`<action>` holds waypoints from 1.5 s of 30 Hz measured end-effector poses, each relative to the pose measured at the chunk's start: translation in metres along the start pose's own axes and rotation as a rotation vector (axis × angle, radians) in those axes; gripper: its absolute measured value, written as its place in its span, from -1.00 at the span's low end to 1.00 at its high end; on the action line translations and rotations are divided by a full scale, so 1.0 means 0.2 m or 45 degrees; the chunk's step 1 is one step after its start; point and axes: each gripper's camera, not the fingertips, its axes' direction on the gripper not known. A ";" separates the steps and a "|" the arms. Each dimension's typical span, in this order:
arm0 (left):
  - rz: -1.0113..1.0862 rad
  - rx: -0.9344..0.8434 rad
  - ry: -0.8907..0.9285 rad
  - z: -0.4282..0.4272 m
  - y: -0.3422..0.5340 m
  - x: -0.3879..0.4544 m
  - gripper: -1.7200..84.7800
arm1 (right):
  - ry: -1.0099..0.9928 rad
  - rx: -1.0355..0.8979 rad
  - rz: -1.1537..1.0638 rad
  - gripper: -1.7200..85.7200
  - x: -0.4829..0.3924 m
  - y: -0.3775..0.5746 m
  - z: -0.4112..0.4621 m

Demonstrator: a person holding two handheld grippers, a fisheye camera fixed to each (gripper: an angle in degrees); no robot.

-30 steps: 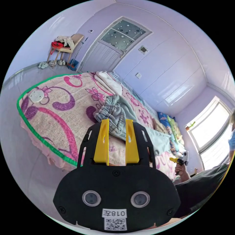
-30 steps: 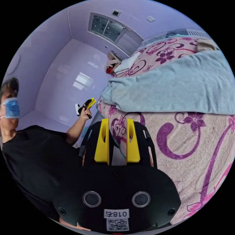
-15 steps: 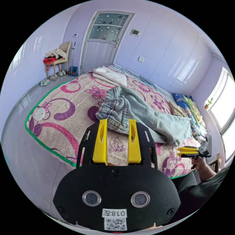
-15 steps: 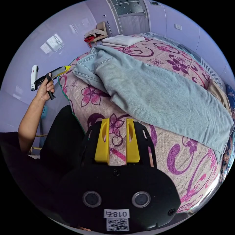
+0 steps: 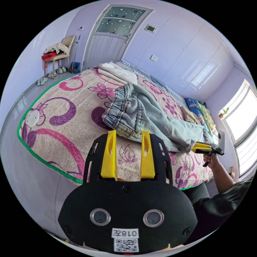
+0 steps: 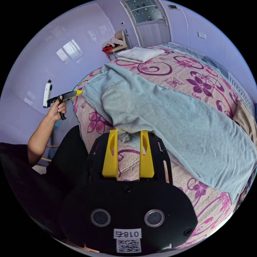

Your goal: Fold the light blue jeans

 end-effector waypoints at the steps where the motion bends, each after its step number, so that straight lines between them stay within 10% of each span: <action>1: 0.020 0.000 -0.031 -0.01 0.00 0.01 -0.65 | -0.012 -0.002 -0.013 -0.68 -0.01 0.01 0.01; 21: 0.269 -0.069 -0.221 0.03 -0.16 0.07 -0.64 | 0.162 0.030 0.023 -0.90 0.01 -0.11 0.33; 30: 0.743 0.046 -0.183 -0.14 0.03 0.09 -0.97 | -0.403 0.239 -0.022 -0.93 0.26 0.08 0.05; 45: 0.219 0.212 0.052 -0.38 0.06 -0.38 -0.61 | -0.628 0.113 0.256 -0.82 0.41 0.30 0.27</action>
